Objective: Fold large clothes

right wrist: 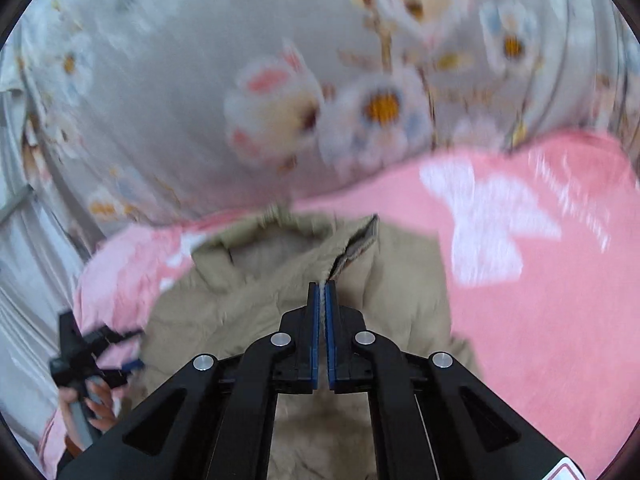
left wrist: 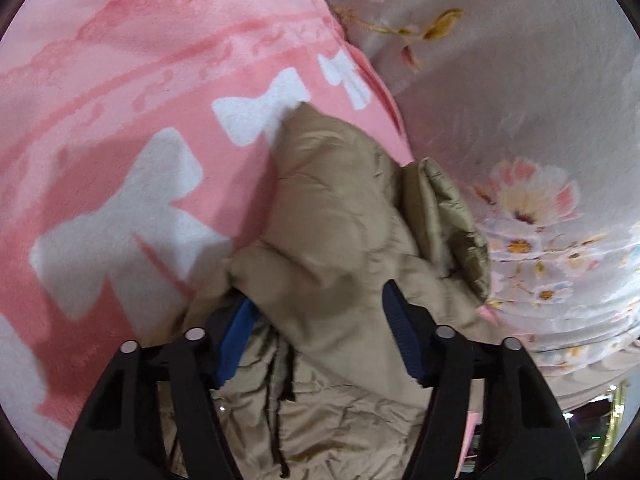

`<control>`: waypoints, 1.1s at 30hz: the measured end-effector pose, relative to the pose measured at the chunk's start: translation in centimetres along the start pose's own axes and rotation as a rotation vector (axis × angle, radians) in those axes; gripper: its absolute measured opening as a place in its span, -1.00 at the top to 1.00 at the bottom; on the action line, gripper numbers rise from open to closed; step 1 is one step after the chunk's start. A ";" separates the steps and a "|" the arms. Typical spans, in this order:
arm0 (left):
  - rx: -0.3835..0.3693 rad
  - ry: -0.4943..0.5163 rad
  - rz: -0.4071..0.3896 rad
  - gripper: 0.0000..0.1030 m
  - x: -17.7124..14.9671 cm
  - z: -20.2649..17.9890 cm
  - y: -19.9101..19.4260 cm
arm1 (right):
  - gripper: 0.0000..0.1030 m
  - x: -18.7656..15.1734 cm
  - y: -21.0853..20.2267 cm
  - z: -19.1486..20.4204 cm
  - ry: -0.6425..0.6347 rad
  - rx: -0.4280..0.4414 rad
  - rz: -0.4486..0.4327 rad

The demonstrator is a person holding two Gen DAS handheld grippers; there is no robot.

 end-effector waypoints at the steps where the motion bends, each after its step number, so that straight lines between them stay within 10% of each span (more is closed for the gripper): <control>1: 0.023 0.013 -0.001 -0.02 -0.2 0.1 0.2 | 0.94 -0.1 0.2 -0.2 -0.010 -0.006 0.008; 9: 0.299 0.279 -0.063 0.38 -1.9 -0.8 1.1 | 0.95 -10.0 9.2 -4.1 -0.004 -0.139 0.275; 16: 0.402 0.400 -0.076 0.41 -2.6 -1.0 1.7 | 0.94 -13.4 10.2 -4.3 -0.007 -0.146 0.296; 29: 0.490 0.537 -0.164 0.31 -3.8 -3.3 -1.9 | 0.67 -12.2 5.9 -5.6 0.034 -0.233 0.246; 33: 0.462 0.653 -0.242 0.31 -3.7 -9.2 -4.3 | 0.64 -9.0 4.0 -2.2 0.029 -0.133 0.181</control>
Point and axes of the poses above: each gripper's, at about its wrist camera, not at the fingertips, and y roughly the way its jaws point, z to its left, x to its top, the point moved 5 cm from there along y, roughly the way its jaws point, and after that the axes turned 8 degrees about -x, right-handed, at the moved point
